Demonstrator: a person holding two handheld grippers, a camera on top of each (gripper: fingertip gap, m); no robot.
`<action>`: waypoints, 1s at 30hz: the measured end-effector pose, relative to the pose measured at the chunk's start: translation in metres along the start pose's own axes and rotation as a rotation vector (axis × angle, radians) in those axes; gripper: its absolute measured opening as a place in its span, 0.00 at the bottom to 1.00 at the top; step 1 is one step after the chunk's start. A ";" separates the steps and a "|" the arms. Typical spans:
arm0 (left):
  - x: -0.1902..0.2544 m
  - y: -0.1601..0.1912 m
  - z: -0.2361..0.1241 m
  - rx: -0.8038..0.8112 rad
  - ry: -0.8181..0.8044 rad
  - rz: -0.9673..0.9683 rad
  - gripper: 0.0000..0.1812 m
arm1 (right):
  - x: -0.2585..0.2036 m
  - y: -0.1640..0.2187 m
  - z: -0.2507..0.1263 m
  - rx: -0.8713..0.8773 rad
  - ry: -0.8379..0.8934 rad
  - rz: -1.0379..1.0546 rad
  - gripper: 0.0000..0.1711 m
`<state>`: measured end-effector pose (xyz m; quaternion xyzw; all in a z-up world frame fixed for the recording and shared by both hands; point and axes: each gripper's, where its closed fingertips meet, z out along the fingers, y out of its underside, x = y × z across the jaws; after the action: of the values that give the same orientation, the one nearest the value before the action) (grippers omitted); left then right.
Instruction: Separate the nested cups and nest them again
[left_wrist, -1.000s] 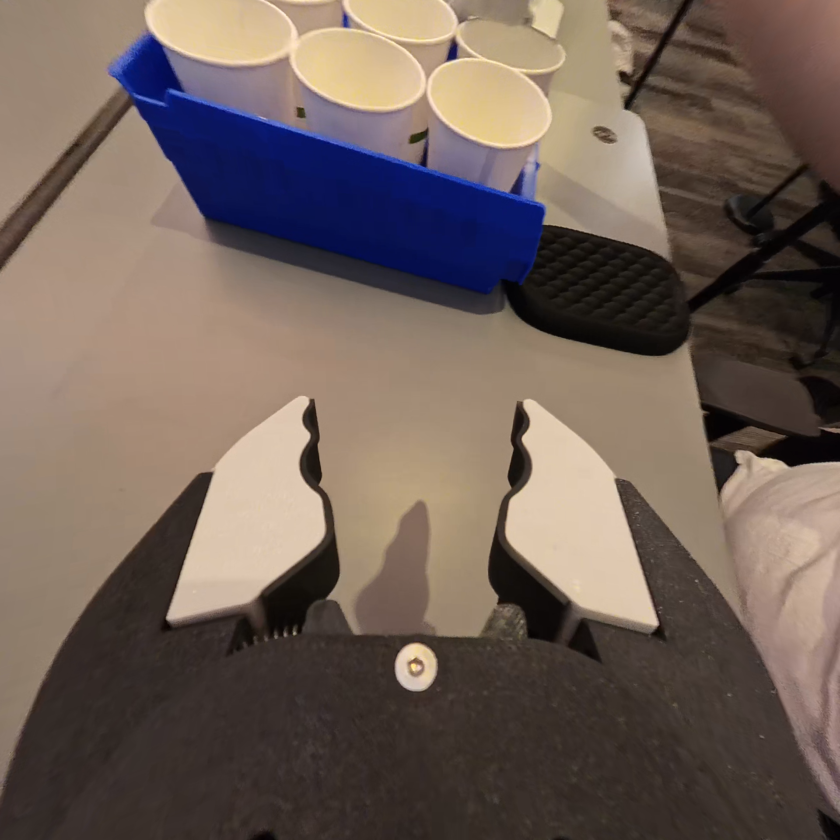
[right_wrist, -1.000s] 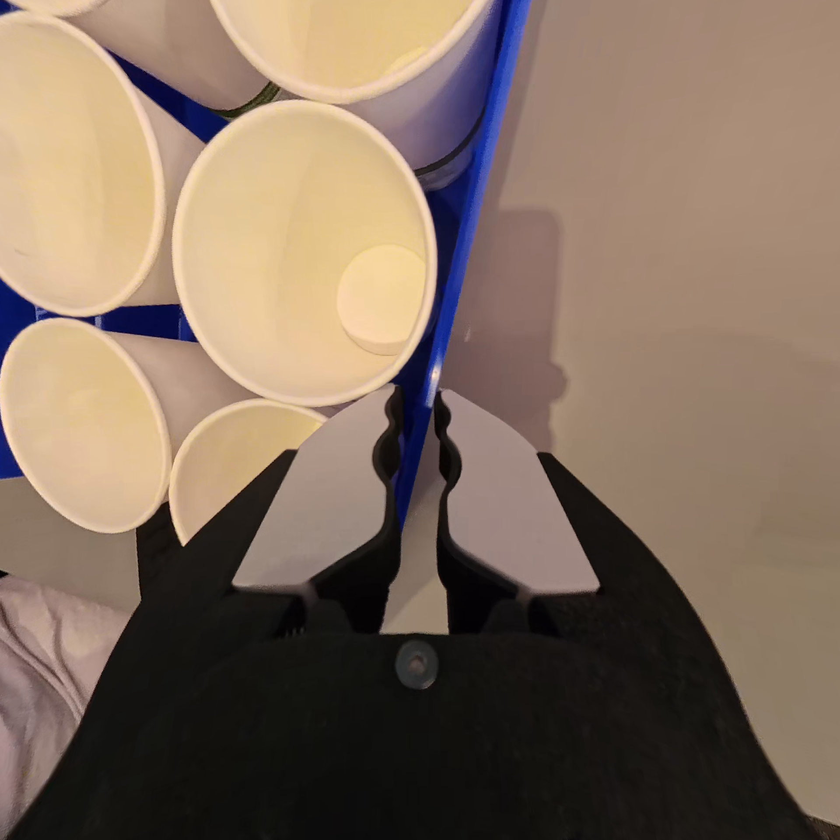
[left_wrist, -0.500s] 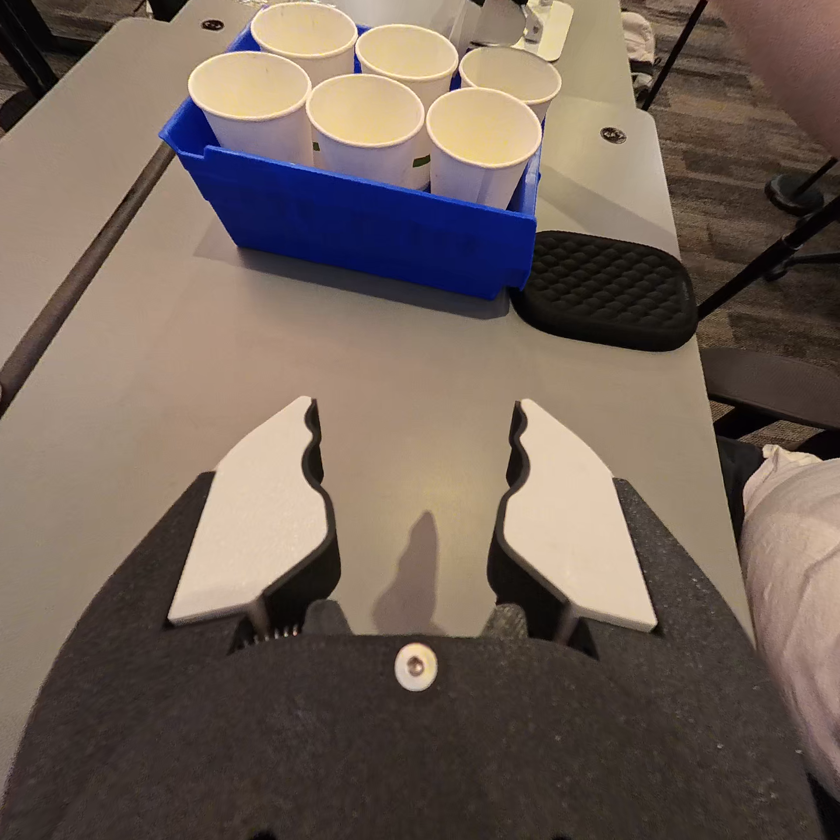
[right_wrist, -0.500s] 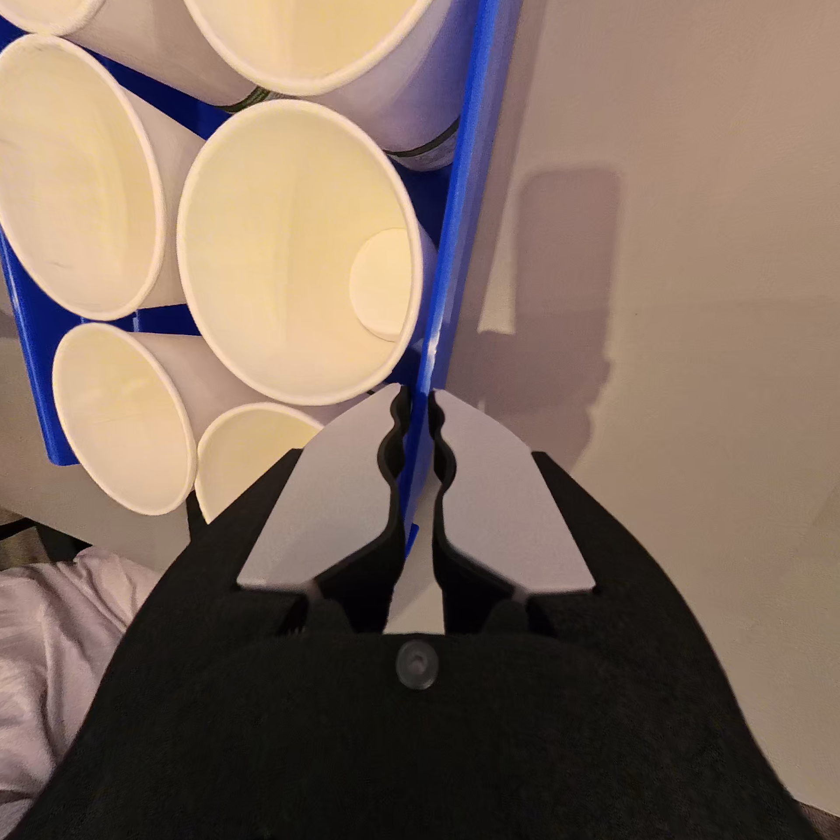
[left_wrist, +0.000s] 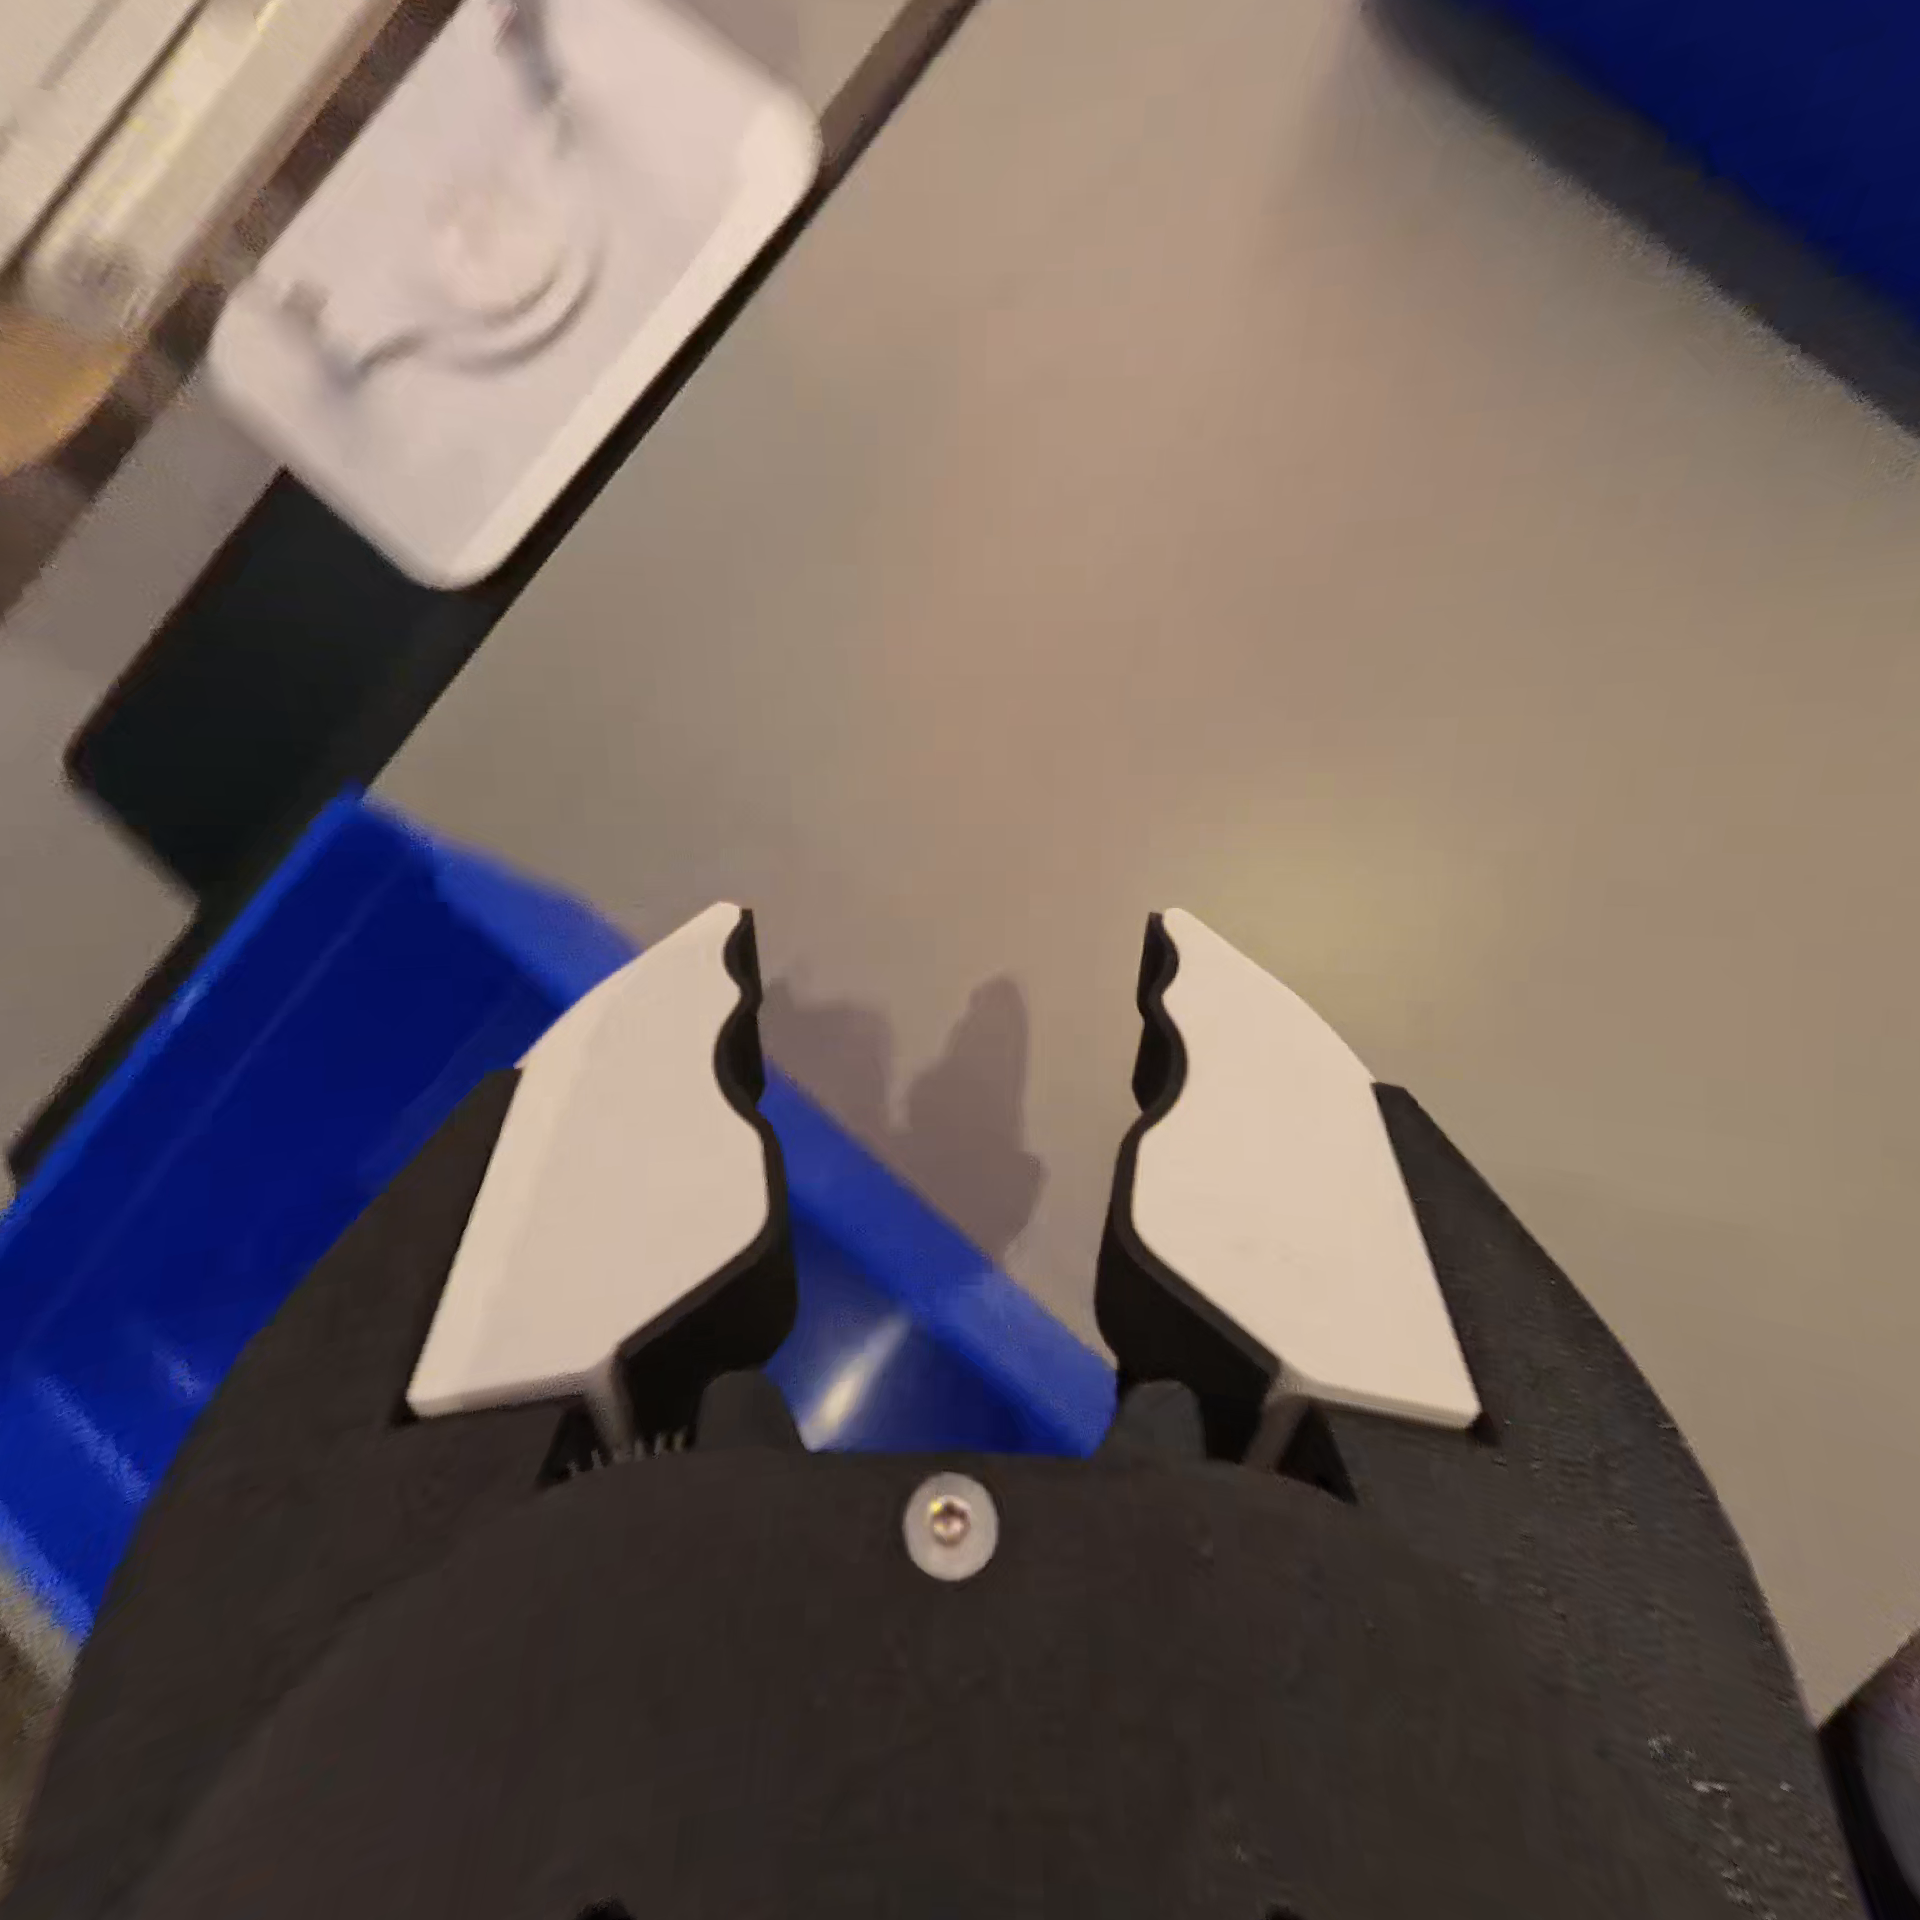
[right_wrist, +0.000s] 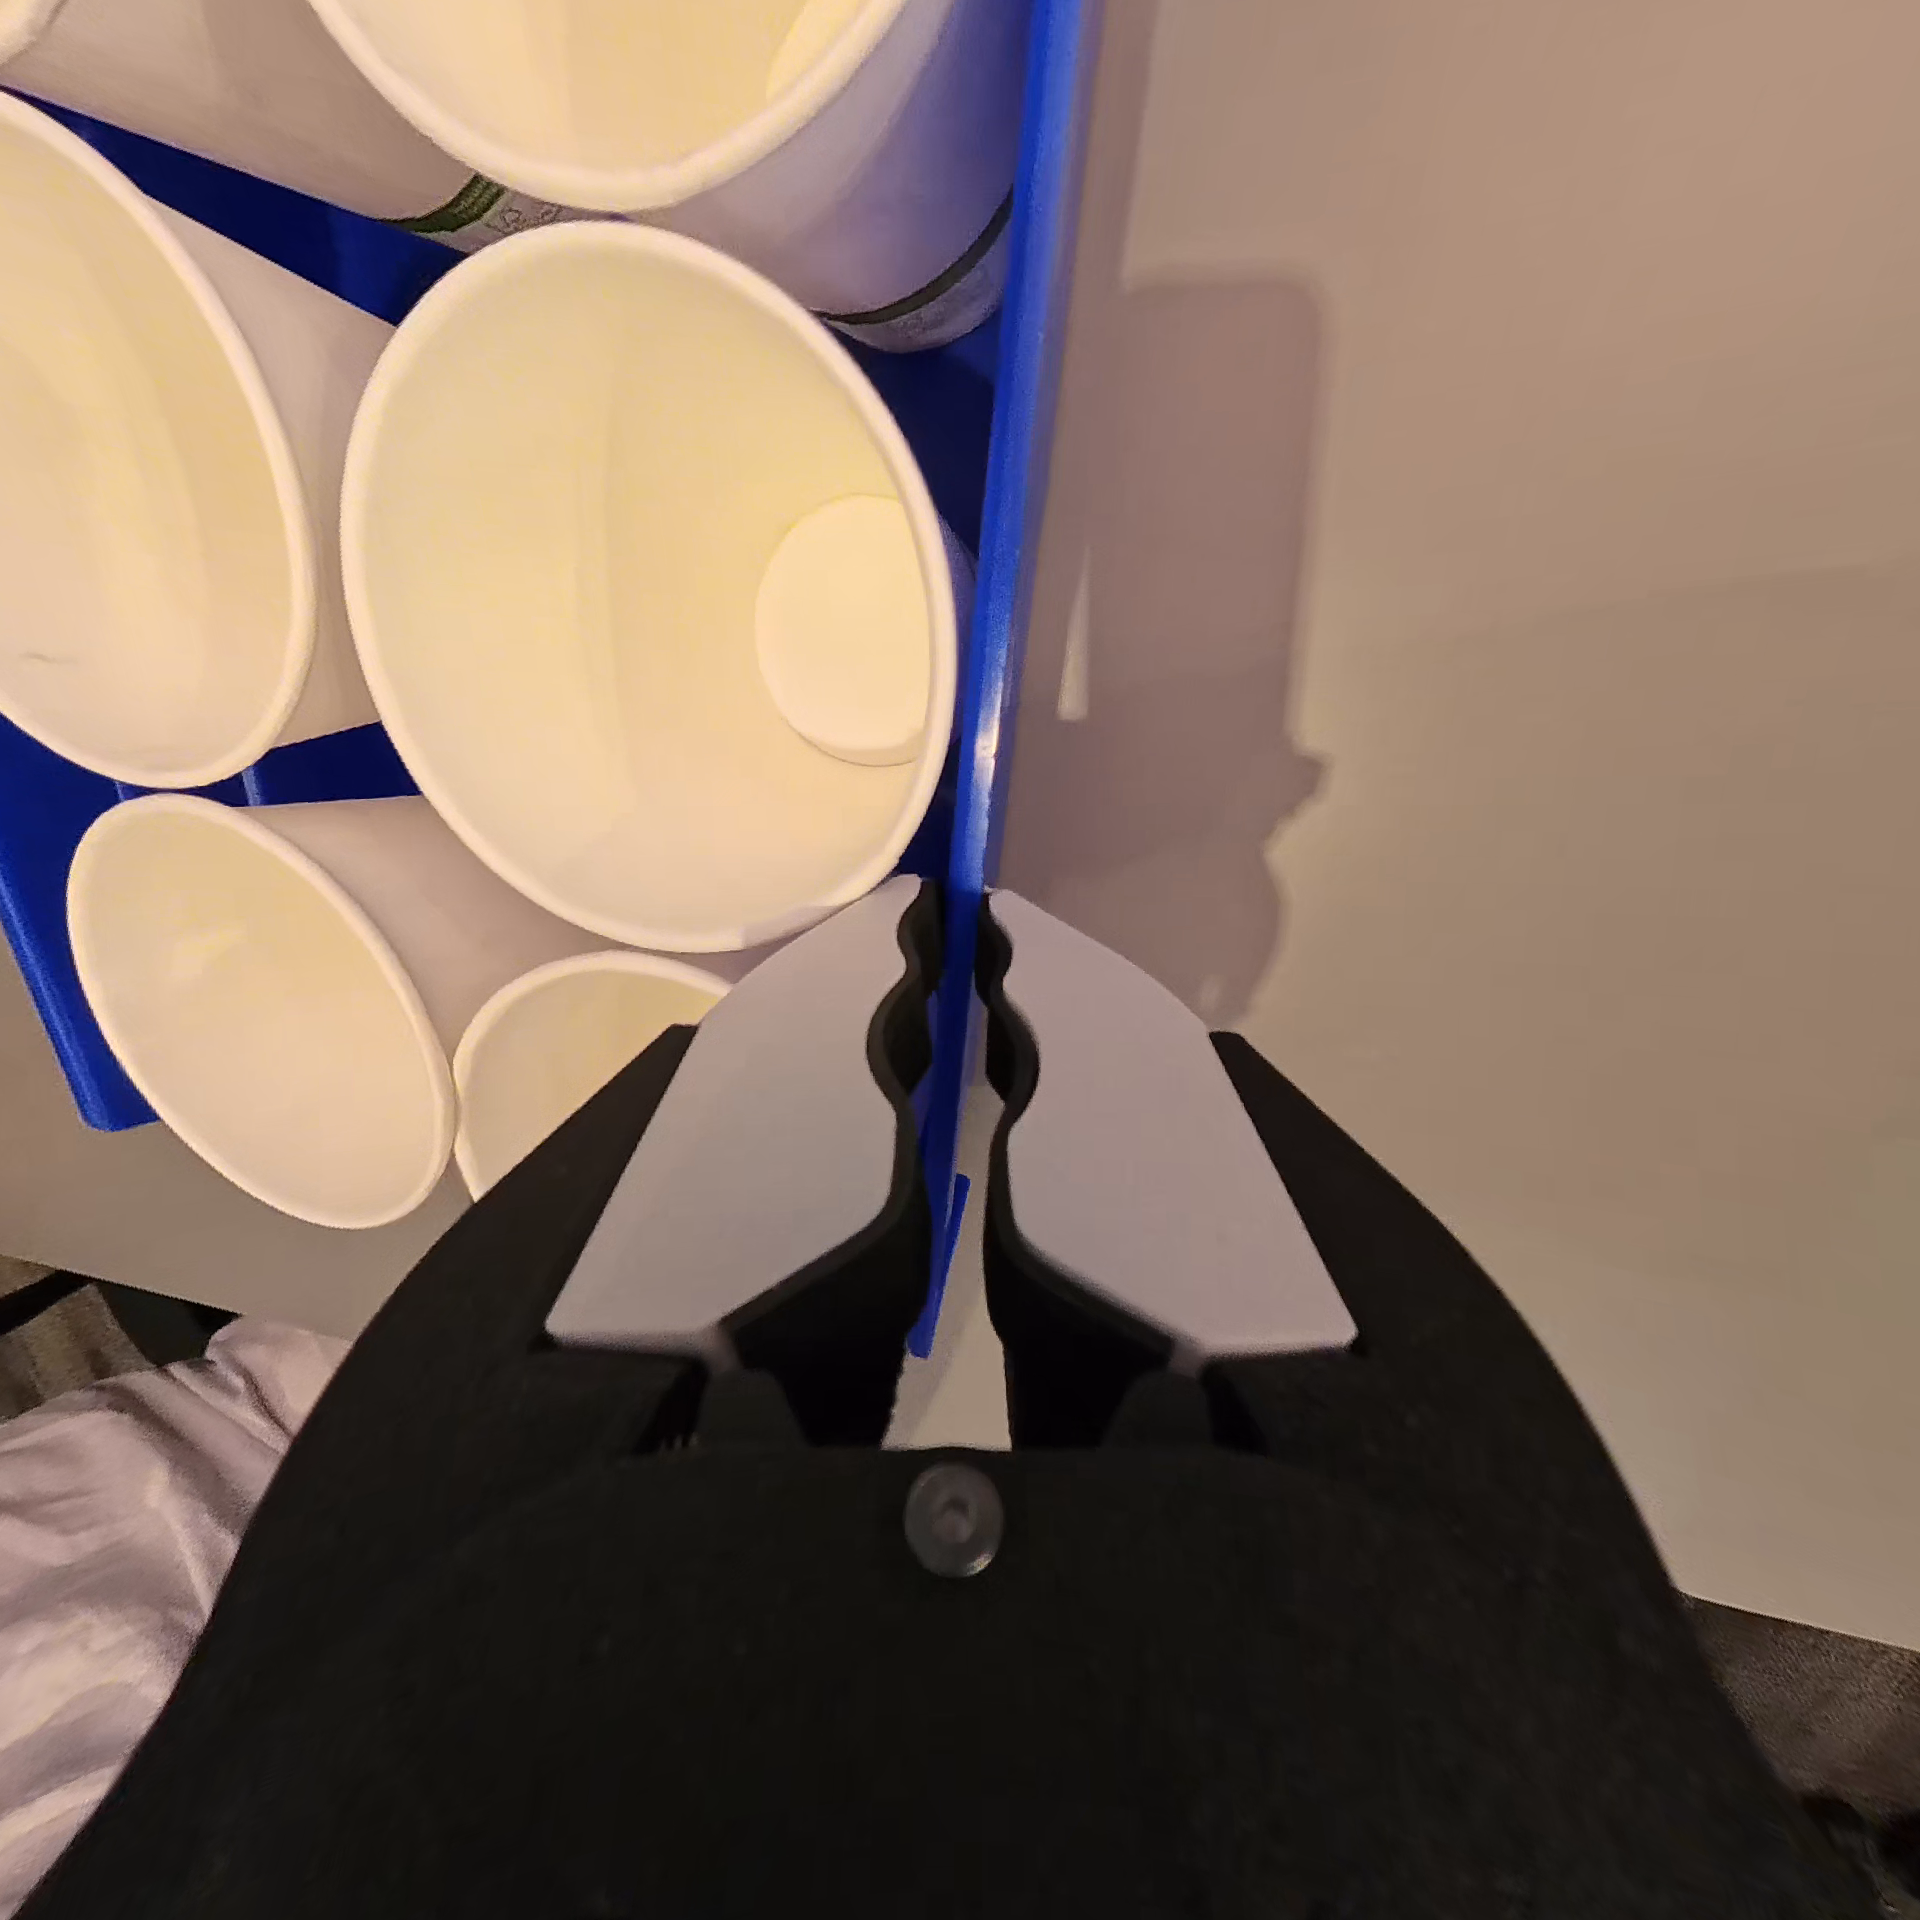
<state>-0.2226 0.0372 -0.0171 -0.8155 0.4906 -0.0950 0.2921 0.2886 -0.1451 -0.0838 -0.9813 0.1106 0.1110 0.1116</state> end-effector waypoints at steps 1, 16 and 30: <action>-0.018 0.011 -0.002 -0.023 -0.037 -0.064 0.40 | -0.003 0.000 0.001 0.001 -0.001 -0.003 0.03; -0.022 0.073 0.046 -0.321 0.197 -0.419 0.33 | -0.024 -0.001 0.006 0.003 0.018 -0.050 0.04; 0.049 0.006 0.079 -0.143 0.405 -0.347 0.37 | -0.056 0.000 0.013 -0.023 0.001 -0.113 0.04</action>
<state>-0.1673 0.0232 -0.0914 -0.8701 0.3976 -0.2699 0.1093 0.2332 -0.1311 -0.0828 -0.9873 0.0538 0.1052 0.1064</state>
